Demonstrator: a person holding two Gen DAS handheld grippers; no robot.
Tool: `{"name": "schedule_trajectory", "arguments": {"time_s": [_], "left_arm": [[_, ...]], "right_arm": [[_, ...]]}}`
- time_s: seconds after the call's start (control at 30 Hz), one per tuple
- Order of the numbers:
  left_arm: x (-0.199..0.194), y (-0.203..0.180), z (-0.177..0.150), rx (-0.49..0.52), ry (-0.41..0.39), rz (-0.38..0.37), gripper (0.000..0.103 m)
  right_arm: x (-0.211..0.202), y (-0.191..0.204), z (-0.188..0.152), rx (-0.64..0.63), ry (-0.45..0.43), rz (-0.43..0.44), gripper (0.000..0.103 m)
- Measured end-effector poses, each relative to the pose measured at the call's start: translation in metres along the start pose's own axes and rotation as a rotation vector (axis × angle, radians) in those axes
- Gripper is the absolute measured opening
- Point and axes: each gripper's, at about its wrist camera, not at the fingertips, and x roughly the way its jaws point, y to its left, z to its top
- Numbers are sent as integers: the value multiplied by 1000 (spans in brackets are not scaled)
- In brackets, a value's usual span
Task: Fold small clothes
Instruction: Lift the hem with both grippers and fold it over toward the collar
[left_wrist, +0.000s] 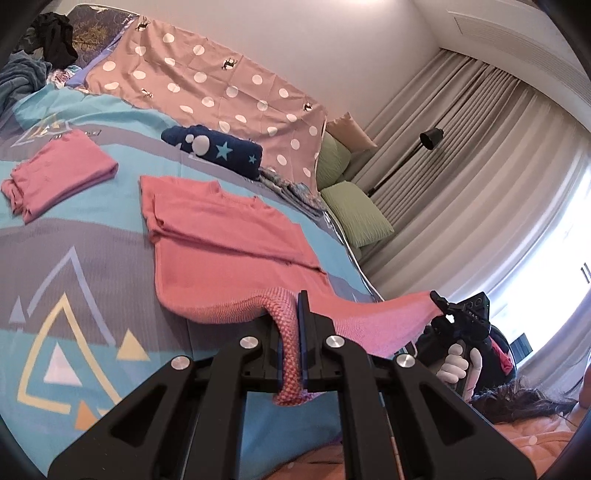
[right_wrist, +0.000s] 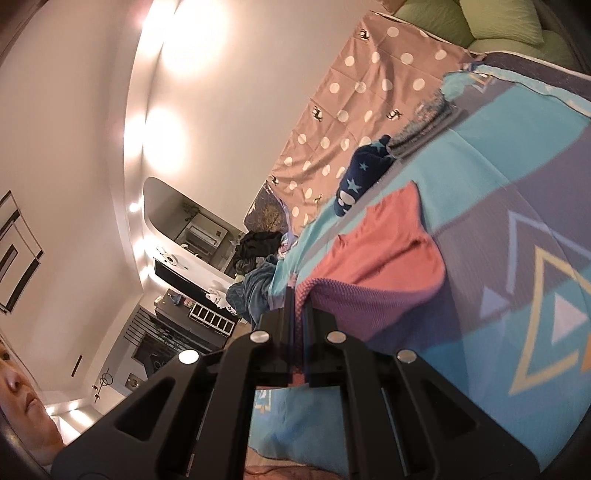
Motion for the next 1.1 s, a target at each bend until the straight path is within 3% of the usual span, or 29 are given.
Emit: {"name": "schedule_trajectory", "arguments": {"time_s": [0.37, 0.67, 1.1], "left_arm": [[23, 12, 39, -3, -26, 8, 7], [58, 29, 91, 10, -1, 48, 7], [156, 95, 170, -65, 73, 100, 7]], "right_arm": [[50, -3, 48, -33, 12, -24, 3], [104, -13, 90, -56, 18, -58, 3], [225, -71, 159, -3, 110, -224, 3]]}}
